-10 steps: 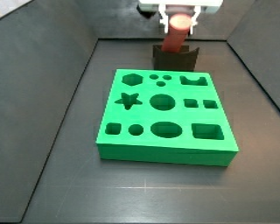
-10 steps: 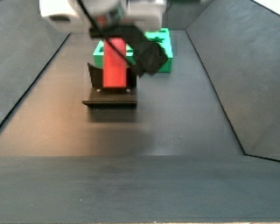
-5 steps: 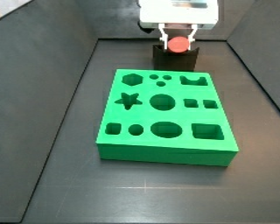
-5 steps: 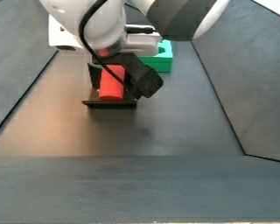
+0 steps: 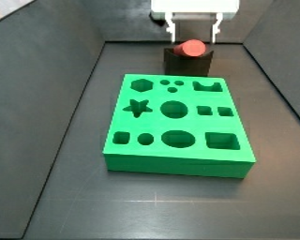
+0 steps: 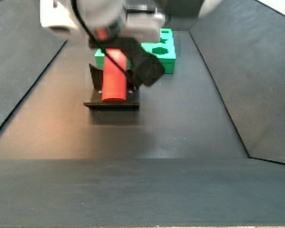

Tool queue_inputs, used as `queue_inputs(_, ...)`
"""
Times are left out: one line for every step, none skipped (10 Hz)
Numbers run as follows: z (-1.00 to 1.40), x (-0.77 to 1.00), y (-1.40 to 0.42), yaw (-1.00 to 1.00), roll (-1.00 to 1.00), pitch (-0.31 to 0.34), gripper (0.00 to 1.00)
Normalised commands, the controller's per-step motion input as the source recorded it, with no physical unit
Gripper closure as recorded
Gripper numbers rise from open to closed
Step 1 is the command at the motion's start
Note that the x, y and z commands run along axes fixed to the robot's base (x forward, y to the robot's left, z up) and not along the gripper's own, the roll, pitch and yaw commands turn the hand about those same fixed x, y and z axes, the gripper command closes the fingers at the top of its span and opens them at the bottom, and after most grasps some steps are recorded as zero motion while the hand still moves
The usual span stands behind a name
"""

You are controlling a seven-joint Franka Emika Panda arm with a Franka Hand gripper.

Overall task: Pick up the oval object. Move up. Place the oval object on the fixture. Regrasp the oval object. Move to above the board. Insert the oval object.
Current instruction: Regrasp the oval object.

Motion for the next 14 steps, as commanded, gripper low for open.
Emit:
queue_inputs(1.00,-0.04,0.00,0.04,0.03,-0.055,0.00)
queue_inputs(0.86,-0.04,0.00,0.05,0.02,-0.039,0.00)
queue_inputs(0.67,-0.04,0.01,0.06,0.01,-0.023,0.00)
queue_inputs(0.47,-0.04,0.01,0.06,0.00,-0.008,0.00)
queue_inputs(0.21,-0.04,0.01,0.06,0.00,0.008,0.00)
queue_inputs(0.00,-1.00,0.00,-0.04,-0.03,0.051,0.00)
queue_inputs(-0.01,-1.00,0.00,-0.06,-0.03,0.033,0.00)
queue_inputs(0.02,-1.00,0.01,-0.07,-0.02,-0.007,0.00)
queue_inputs(0.02,-1.00,0.00,-0.07,-0.01,-0.044,0.00)
queue_inputs(0.02,-1.00,0.01,-0.06,-0.01,-0.059,0.00)
queue_inputs(0.02,-1.00,0.01,-0.05,-0.02,-0.087,0.00)
queue_inputs(0.03,-1.00,0.01,-0.03,-0.03,-0.113,0.00)
queue_inputs(0.02,-0.89,0.01,-0.01,-0.03,-0.130,0.00)
queue_inputs(0.02,-0.80,0.01,0.00,-0.04,-0.140,0.00)
